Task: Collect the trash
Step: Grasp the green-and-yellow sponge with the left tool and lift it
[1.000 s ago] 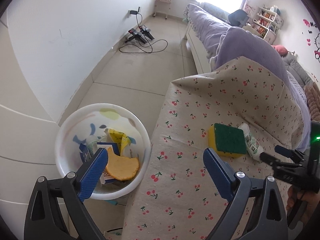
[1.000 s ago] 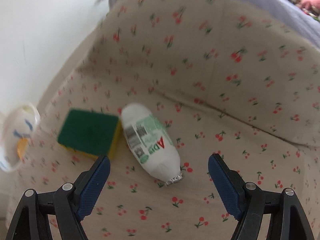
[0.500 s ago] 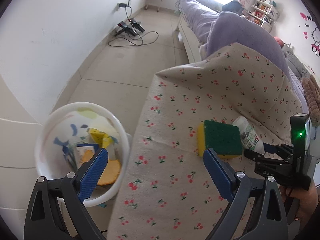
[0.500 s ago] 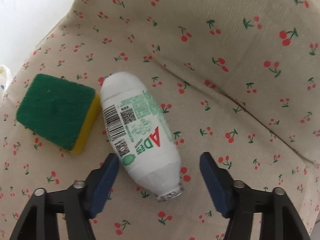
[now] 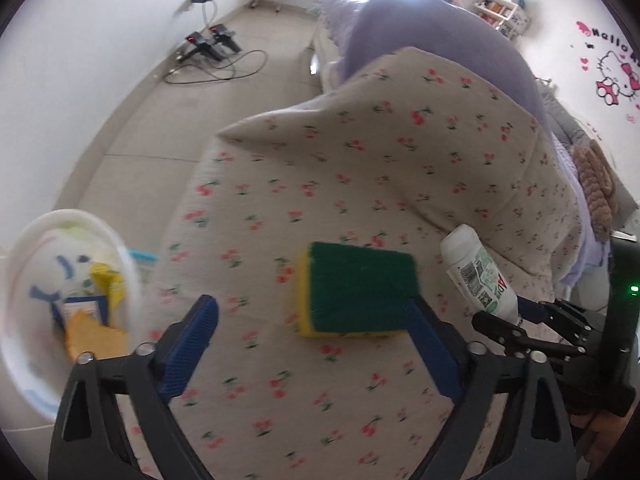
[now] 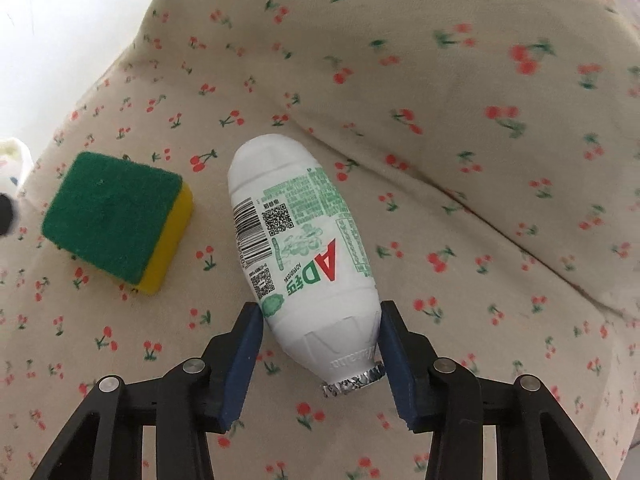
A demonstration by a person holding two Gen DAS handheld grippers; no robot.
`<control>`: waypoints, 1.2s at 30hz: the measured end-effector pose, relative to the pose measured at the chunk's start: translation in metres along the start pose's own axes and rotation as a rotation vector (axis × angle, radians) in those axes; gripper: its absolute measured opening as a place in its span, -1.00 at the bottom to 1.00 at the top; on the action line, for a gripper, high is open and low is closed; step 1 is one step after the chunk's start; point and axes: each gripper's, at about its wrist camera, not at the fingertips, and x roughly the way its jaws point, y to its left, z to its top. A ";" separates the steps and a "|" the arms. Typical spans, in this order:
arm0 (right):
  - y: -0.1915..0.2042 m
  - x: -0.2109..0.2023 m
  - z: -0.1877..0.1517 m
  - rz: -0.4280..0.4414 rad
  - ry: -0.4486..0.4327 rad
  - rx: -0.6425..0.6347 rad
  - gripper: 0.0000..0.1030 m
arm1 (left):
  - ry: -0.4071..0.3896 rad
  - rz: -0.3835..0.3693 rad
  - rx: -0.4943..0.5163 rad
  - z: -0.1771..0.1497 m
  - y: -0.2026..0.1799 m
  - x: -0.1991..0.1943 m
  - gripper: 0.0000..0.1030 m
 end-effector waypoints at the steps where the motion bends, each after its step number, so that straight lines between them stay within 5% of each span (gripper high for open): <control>1: -0.004 -0.006 -0.002 0.006 -0.008 0.009 -0.02 | -0.001 -0.015 0.003 0.000 -0.003 0.003 0.59; 14: -0.041 -0.055 -0.034 -0.008 -0.057 0.051 -0.01 | 0.032 -0.023 -0.003 -0.005 -0.018 0.035 0.15; 22: -0.052 -0.087 -0.050 -0.004 -0.105 0.072 -0.01 | 0.005 -0.042 -0.005 -0.004 -0.012 0.011 -0.51; 36: -0.035 -0.139 -0.064 0.026 -0.219 0.126 -0.01 | -0.091 -0.087 0.057 -0.011 -0.026 -0.054 -0.61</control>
